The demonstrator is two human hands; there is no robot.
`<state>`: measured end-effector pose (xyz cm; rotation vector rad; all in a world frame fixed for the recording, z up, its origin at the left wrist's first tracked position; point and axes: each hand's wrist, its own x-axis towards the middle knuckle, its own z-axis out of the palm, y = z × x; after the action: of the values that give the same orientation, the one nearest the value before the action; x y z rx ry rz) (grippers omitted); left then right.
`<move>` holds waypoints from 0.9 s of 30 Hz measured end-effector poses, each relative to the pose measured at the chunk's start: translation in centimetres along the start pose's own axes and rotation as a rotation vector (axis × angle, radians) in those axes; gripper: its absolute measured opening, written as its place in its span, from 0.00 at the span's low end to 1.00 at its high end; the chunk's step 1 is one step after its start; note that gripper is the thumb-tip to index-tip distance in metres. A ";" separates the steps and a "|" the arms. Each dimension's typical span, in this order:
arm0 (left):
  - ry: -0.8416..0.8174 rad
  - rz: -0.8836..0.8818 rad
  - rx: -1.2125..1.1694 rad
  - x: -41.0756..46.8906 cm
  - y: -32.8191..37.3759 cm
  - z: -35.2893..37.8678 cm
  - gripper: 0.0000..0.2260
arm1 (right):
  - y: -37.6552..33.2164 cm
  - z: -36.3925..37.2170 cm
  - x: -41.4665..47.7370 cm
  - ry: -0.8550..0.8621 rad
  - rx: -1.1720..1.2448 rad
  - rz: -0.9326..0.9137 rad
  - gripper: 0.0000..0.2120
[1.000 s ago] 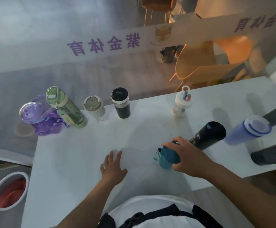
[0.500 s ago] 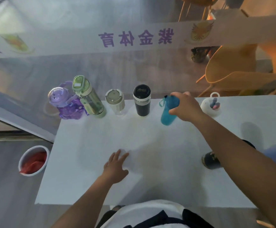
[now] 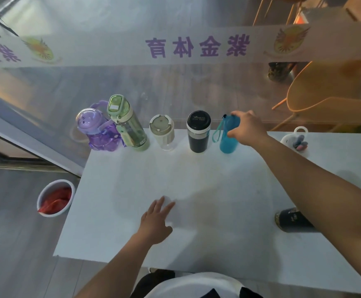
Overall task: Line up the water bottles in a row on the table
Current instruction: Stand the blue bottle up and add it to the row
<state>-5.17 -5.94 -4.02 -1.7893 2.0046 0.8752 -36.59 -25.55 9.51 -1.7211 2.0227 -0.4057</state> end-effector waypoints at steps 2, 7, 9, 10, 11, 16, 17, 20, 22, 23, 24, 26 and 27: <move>0.005 -0.005 0.003 -0.2 0.0 0.2 0.37 | 0.1 0.1 0.2 -0.007 -0.003 0.009 0.34; 0.008 -0.011 0.004 -0.3 0.2 0.2 0.37 | 0.2 0.2 0.3 -0.002 -0.008 0.044 0.34; 0.007 -0.020 -0.005 -0.3 0.3 0.1 0.36 | 0.2 0.3 0.3 -0.012 -0.022 0.045 0.34; 0.008 -0.026 -0.011 -0.4 0.4 0.1 0.36 | 0.2 0.3 0.2 -0.014 -0.029 0.042 0.34; 0.013 -0.031 -0.015 -0.4 0.5 0.2 0.36 | 0.2 0.4 0.1 -0.013 -0.036 0.039 0.34; 0.029 -0.061 -0.028 -0.8 1.1 0.7 0.37 | 0.0 0.3 -0.1 -0.032 -0.060 0.042 0.36; 0.025 -0.067 -0.034 -0.8 1.2 0.7 0.37 | 0.0 0.2 -0.2 -0.035 -0.069 0.042 0.38; -0.006 -0.097 -0.067 -0.8 1.6 0.2 0.37 | 0.0 -0.5 -1.1 -0.021 -0.084 0.037 0.41; -0.030 -0.112 -0.086 -0.7 2.2 -0.3 0.36 | 0.0 -1.4 -2.2 -0.014 -0.072 0.035 0.39; -0.036 -0.112 -0.105 -0.8 2.6 -0.6 0.36 | -0.1 -2.0 -2.9 -0.017 -0.069 0.041 0.37; -0.037 -0.106 -0.131 -0.9 3.0 -0.9 0.35 | -0.1 -2.6 -3.9 -0.021 -0.063 0.052 0.35; -0.026 -0.064 -0.176 -1.3 3.8 -1.3 0.35 | -0.4 -3.9 -6.5 -0.009 -0.014 0.079 0.32; -0.020 -0.033 -0.186 -1.5 4.2 -1.4 0.35 | -0.5 -4.5 -8.1 0.004 0.018 0.086 0.30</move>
<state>-8.76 -5.56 -1.09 -1.8963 1.9309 1.0971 -37.48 -17.98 14.82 -1.6170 2.0815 -0.3975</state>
